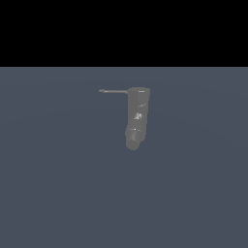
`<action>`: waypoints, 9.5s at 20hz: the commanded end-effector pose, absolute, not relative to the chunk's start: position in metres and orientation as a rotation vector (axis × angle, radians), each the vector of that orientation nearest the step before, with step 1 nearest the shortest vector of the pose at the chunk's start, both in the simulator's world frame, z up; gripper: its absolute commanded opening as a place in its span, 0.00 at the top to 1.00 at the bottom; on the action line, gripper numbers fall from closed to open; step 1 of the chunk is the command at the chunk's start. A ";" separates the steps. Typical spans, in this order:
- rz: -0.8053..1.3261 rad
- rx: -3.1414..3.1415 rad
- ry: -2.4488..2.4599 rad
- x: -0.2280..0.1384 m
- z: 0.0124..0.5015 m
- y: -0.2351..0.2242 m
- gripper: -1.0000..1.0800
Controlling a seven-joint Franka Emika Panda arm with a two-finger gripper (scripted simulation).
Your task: Turn on the faucet by rotating a designated handle.
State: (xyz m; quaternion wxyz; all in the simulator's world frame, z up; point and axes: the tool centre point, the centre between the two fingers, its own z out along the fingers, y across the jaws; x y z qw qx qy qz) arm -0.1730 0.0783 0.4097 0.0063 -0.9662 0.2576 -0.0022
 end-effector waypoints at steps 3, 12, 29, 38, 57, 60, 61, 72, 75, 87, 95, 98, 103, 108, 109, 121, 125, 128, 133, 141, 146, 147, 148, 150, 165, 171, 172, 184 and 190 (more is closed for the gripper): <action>-0.006 -2.980 0.949 -0.152 0.393 0.092 1.00; -0.003 -2.878 1.218 -0.108 0.361 0.111 1.00; 0.000 -2.635 1.684 -0.022 0.302 0.122 1.00; -0.001 -2.462 1.936 0.028 0.268 0.114 1.00; -0.003 -2.062 2.372 0.117 0.205 0.069 1.00; -0.002 -2.037 2.393 0.121 0.202 0.065 1.00; -0.001 -2.033 2.396 0.122 0.201 0.065 1.00; 0.000 -2.029 2.399 0.113 0.201 0.065 1.00; 0.000 -2.029 2.399 0.105 0.201 0.066 1.00; 0.000 -2.029 2.399 0.073 0.201 0.071 1.00; 0.000 -2.028 2.400 0.050 0.201 0.074 1.00; 0.000 -2.028 2.400 0.042 0.201 0.075 1.00; 0.000 -2.028 2.400 0.027 0.201 0.077 1.00; -0.004 -2.018 2.406 0.023 0.201 0.071 1.00; -0.003 -2.018 2.405 0.020 0.201 0.070 1.00; -0.002 -2.021 2.404 -0.012 0.201 0.049 1.00; -0.002 -2.023 2.403 -0.023 0.201 0.042 1.00; -0.002 -2.023 2.402 -0.031 0.201 0.037 1.00; -0.001 -2.025 2.401 -0.045 0.201 0.028 1.00; 0.000 -2.027 2.400 -0.065 0.201 0.015 1.00; -0.001 -2.031 2.394 -0.065 0.201 -0.003 1.00; -0.001 -2.031 2.394 -0.065 0.201 -0.008 1.00; -0.001 -2.031 2.394 -0.066 0.201 -0.014 1.00; -0.001 -2.030 2.395 -0.068 0.201 -0.025 1.00; 0.000 -2.060 2.370 -0.070 0.201 -0.078 1.00; 0.000 -2.052 2.377 -0.055 0.201 -0.102 1.00; 0.000 -2.051 2.378 -0.053 0.201 -0.105 1.00; 0.000 -2.036 2.392 -0.026 0.201 -0.150 1.00; 0.000 -2.029 2.398 -0.013 0.201 -0.171 1.00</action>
